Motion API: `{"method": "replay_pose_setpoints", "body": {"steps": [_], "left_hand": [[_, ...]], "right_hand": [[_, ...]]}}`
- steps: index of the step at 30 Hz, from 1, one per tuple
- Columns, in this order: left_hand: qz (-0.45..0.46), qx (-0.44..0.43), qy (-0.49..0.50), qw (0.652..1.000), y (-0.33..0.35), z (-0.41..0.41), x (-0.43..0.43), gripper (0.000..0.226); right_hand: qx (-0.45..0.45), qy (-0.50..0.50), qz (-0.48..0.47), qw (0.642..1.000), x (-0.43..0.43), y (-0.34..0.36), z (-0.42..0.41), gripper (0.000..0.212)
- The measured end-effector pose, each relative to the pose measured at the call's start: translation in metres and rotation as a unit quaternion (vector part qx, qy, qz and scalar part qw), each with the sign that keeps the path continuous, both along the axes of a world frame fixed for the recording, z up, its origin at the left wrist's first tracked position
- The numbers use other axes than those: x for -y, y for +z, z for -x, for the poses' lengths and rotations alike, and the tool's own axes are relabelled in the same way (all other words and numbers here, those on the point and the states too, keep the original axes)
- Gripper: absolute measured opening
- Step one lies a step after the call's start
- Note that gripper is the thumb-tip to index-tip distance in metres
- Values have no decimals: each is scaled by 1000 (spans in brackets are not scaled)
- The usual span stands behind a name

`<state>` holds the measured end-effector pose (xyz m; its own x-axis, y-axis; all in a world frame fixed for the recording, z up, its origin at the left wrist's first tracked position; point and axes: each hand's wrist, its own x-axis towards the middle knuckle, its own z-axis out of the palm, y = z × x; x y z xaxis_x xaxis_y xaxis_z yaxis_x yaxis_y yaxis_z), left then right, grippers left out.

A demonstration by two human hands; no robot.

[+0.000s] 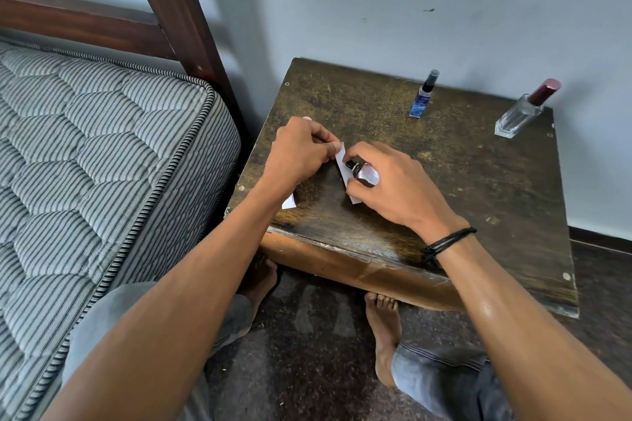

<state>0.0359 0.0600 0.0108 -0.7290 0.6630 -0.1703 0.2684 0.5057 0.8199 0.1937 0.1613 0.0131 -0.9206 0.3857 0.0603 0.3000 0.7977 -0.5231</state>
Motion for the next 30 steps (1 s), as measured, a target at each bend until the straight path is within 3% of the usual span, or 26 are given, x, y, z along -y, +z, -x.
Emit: {"method": "replay_pose_setpoints", "body": {"steps": [9,25,30], "left_hand": [[27,-28,-10,999,6,2,1,15],[39,-135,-5,990,24,11,13,2],[79,-174,-37,981,29,14,18,2]], "right_hand": [[21,-23,91,995,-25,11,-13,29],[44,-16,45,998,-24,10,-8,33],[53,-13,30,998,-23,10,-7,33]]}}
